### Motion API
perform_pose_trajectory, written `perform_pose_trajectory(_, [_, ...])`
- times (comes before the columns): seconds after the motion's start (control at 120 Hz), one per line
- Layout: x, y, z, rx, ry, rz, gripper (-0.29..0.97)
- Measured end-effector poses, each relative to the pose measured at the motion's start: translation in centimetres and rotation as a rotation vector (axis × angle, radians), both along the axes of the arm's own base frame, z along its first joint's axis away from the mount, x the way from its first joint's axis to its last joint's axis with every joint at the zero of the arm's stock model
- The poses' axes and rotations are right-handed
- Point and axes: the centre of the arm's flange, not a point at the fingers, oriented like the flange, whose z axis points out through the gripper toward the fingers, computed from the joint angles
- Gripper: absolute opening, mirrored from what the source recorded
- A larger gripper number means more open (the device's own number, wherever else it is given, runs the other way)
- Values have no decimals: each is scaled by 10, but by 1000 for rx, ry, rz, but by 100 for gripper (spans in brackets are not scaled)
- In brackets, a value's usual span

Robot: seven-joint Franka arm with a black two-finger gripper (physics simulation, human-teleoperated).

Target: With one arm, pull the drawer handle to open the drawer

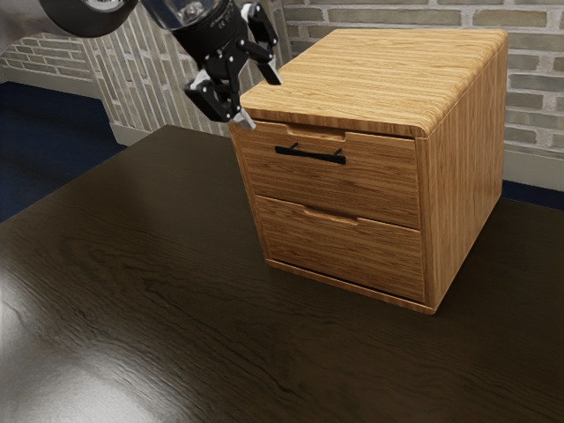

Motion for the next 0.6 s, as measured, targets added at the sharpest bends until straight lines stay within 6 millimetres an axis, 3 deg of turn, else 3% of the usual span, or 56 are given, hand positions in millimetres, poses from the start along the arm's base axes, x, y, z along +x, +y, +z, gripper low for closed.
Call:
perform_pose_trajectory(0.092, [-1,-6,-7,-8,10,12,45])
perform_pose_trajectory(0.25, [11,-16,-37,-30,19,22,40])
perform_pose_trajectory(0.483, [37,-3,-77,-83,23,65,37])
perform_pose_trajectory(0.6, [47,-1,-89,-108,11,71,35])
